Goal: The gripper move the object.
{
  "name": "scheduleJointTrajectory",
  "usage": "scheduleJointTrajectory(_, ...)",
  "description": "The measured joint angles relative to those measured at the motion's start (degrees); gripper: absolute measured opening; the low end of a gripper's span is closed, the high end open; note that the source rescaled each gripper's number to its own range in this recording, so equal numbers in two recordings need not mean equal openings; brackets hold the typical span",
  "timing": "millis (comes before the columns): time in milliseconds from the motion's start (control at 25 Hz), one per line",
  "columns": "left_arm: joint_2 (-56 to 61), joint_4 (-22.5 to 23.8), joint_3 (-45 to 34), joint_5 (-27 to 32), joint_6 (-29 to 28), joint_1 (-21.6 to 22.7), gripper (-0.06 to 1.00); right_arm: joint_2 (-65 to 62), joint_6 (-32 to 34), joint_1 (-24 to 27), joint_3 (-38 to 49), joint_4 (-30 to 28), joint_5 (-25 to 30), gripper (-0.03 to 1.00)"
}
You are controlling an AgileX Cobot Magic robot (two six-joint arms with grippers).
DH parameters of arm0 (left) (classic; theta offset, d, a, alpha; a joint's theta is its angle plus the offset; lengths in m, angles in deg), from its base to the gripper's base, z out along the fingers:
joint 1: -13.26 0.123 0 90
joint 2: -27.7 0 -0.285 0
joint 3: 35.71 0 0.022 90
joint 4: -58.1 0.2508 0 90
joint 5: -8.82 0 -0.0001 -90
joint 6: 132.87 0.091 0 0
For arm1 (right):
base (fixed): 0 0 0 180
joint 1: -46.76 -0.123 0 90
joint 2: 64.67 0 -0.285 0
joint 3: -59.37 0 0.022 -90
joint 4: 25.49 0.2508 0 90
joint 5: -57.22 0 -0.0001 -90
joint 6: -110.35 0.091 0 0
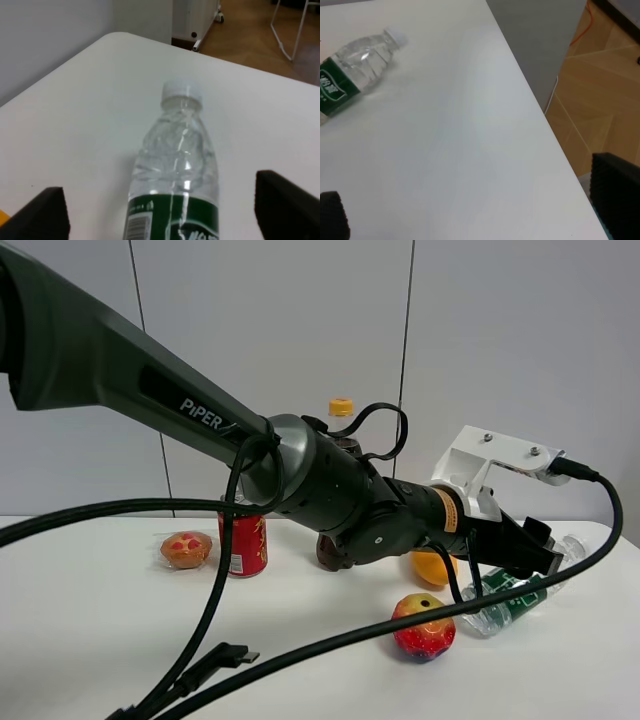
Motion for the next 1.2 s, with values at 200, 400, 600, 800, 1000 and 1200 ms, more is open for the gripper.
scheduleJointTrajectory(200, 0.0, 0.0, 0.0, -0.3, 0.0, 0.0, 0.53, 0.0, 0.0, 0.0, 0.0, 0.0, 0.0, 1.0)
scheduleJointTrajectory(400, 0.8, -0.1, 0.0, -2.2, 0.0, 0.0, 0.63, 0.0, 0.0, 0.0, 0.0, 0.0, 0.0, 1.0)
scheduleJointTrajectory(600, 5.0, -2.2, 0.0, -2.3, 0.0, 0.0, 0.95, 0.0, 0.0, 0.0, 0.0, 0.0, 0.0, 1.0)
scheduleJointTrajectory(800, 12.2, -3.3, 0.0, 2.7, 0.0, 0.0, 0.99, 0.0, 0.0, 0.0, 0.0, 0.0, 0.0, 1.0)
scheduleJointTrajectory(1000, 21.7, -2.7, 0.0, 14.6, 0.0, 1.2, 0.99, 0.0, 0.0, 0.0, 0.0, 0.0, 0.0, 1.0)
scheduleJointTrajectory(1200, 29.3, 0.5, 0.0, 28.2, 0.0, 4.7, 0.99, 0.0, 0.0, 0.0, 0.0, 0.0, 0.0, 1.0)
